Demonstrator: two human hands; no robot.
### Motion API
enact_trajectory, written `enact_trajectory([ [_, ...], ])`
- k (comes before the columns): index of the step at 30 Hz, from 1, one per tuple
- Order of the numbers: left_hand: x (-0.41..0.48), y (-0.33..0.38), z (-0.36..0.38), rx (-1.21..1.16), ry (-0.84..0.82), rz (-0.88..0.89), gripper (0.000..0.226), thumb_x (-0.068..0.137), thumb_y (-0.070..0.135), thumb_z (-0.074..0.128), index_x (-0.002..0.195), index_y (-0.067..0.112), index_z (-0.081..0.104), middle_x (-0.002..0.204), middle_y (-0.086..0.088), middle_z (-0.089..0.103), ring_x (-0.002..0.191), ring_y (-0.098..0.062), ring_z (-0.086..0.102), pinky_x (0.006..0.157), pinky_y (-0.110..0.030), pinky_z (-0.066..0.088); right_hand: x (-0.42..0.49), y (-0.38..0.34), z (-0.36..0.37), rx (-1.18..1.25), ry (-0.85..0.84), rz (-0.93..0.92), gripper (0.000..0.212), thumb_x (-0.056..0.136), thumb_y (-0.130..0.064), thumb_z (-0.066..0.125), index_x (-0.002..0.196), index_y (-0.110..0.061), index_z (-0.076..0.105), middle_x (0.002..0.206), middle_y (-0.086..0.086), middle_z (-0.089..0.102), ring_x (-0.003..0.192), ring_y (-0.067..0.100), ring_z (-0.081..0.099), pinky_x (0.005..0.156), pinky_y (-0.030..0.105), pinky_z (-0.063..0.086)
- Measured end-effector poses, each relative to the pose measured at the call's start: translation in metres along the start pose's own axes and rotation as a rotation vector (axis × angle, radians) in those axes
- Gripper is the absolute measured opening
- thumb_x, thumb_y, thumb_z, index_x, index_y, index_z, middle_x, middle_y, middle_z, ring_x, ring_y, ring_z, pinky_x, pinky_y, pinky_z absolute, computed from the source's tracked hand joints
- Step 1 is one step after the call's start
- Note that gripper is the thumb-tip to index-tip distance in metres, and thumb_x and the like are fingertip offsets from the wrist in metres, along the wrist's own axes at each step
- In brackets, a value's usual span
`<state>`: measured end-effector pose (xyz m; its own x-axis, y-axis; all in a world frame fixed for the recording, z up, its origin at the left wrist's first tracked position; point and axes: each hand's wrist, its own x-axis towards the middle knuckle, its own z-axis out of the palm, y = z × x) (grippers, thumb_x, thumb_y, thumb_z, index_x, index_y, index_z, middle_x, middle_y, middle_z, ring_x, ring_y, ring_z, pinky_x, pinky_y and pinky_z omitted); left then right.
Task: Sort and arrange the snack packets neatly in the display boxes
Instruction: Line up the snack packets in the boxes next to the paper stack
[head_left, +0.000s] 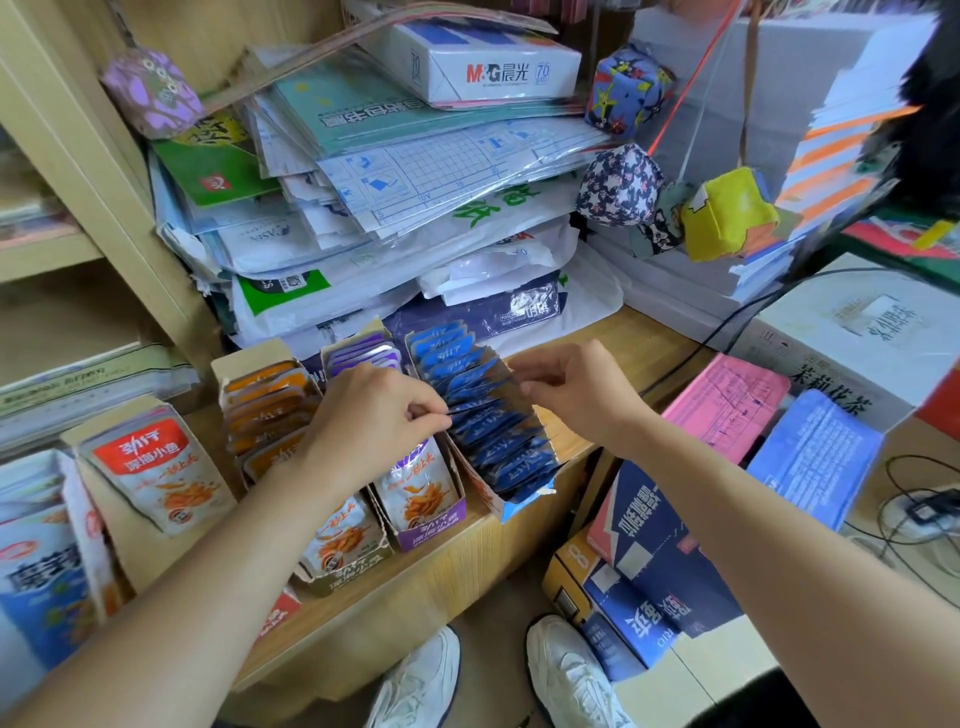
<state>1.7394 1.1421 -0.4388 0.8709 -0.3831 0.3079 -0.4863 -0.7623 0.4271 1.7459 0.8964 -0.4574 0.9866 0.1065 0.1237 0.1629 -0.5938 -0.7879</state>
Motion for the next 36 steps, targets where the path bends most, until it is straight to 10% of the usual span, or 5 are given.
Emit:
enact_trajectory([
  [9,0.000,0.000,0.001,-0.087,0.042,-0.026,0.010,0.075,0.029,0.088,0.081,0.025,0.082,0.067,0.015,0.071,0.064,0.005,0.066,0.068,-0.011,0.054,0.001,0.003,0.000,0.131,0.079,0.087,0.024,0.095,-0.004,0.063,0.114,-0.012,0.074,0.096,-0.004,0.077,0.088,0.011,0.074,0.089,0.038,0.060],
  [23,0.002,0.008,0.005,-0.063,0.021,0.009,0.006,0.080,0.033,0.083,0.077,0.029,0.081,0.054,0.028,0.057,0.062,0.004,0.063,0.062,-0.002,0.038,-0.026,-0.002,-0.007,-0.032,0.030,-0.011,0.034,0.096,-0.013,0.064,0.130,-0.019,0.067,0.122,-0.008,0.071,0.104,-0.004,0.065,0.099,0.030,0.053],
  [29,-0.003,0.007,0.013,-0.098,-0.007,-0.018,0.005,0.082,0.027,0.083,0.087,0.028,0.081,0.070,0.017,0.071,0.065,0.005,0.064,0.071,-0.019,0.056,-0.070,-0.001,-0.002,-0.441,-0.249,-0.240,0.075,0.101,-0.063,0.031,0.159,-0.033,-0.006,0.165,-0.016,-0.016,0.151,0.007,-0.020,0.122,0.039,-0.010],
  [36,-0.002,0.012,0.012,-0.091,-0.015,-0.034,0.004,0.083,0.029,0.081,0.086,0.028,0.080,0.070,0.017,0.071,0.066,0.007,0.064,0.072,-0.024,0.057,-0.076,-0.001,0.019,-0.740,-0.160,-0.317,0.091,0.096,-0.074,0.025,0.158,-0.020,-0.015,0.165,-0.003,-0.025,0.150,0.017,-0.027,0.124,0.048,-0.009],
])
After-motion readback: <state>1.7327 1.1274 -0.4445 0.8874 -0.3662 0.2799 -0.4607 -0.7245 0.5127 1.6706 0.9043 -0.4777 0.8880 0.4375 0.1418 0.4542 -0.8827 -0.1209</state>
